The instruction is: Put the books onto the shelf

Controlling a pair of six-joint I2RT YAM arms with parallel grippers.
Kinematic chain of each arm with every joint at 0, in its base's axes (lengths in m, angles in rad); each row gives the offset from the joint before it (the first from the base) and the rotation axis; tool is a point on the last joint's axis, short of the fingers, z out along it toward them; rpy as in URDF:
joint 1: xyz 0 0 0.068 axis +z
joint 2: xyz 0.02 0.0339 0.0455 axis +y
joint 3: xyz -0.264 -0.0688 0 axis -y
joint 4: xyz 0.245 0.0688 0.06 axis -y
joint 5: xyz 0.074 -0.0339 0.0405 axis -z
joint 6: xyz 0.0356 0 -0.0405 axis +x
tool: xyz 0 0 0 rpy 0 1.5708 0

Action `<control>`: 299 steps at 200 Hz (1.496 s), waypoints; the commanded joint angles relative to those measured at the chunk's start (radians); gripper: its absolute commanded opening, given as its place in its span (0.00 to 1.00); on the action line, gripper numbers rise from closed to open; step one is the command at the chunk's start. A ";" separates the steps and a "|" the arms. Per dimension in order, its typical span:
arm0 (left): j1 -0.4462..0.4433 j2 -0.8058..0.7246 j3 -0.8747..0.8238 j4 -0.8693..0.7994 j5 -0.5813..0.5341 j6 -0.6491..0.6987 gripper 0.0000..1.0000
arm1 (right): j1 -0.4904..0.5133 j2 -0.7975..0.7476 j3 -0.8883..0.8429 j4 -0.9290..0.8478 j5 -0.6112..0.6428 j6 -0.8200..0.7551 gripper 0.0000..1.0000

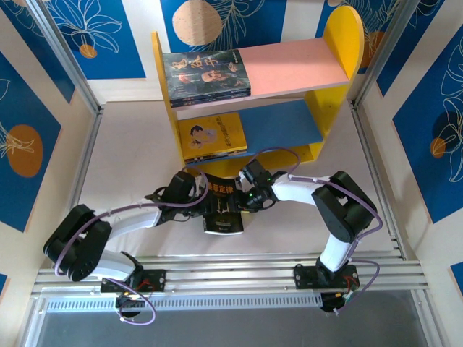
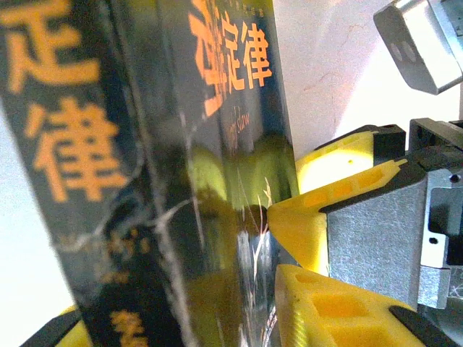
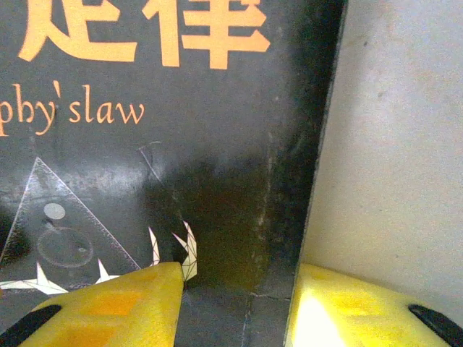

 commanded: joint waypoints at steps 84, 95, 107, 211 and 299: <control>-0.016 0.012 0.060 -0.012 0.005 0.043 0.23 | -0.028 0.029 -0.070 -0.103 0.084 -0.012 0.51; -0.017 0.016 0.065 -0.021 0.005 0.047 0.22 | -0.029 0.031 -0.071 -0.101 0.081 -0.009 0.52; -0.016 0.017 0.064 -0.018 0.006 0.047 0.19 | -0.028 0.030 -0.073 -0.097 0.083 -0.004 0.54; -0.080 -0.221 0.124 -0.057 -0.007 0.191 0.00 | -0.096 -0.282 -0.131 -0.107 0.176 -0.029 0.64; -0.100 -0.438 0.550 -0.192 -0.050 0.488 0.00 | -0.274 -0.701 0.036 -0.286 0.129 -0.148 0.67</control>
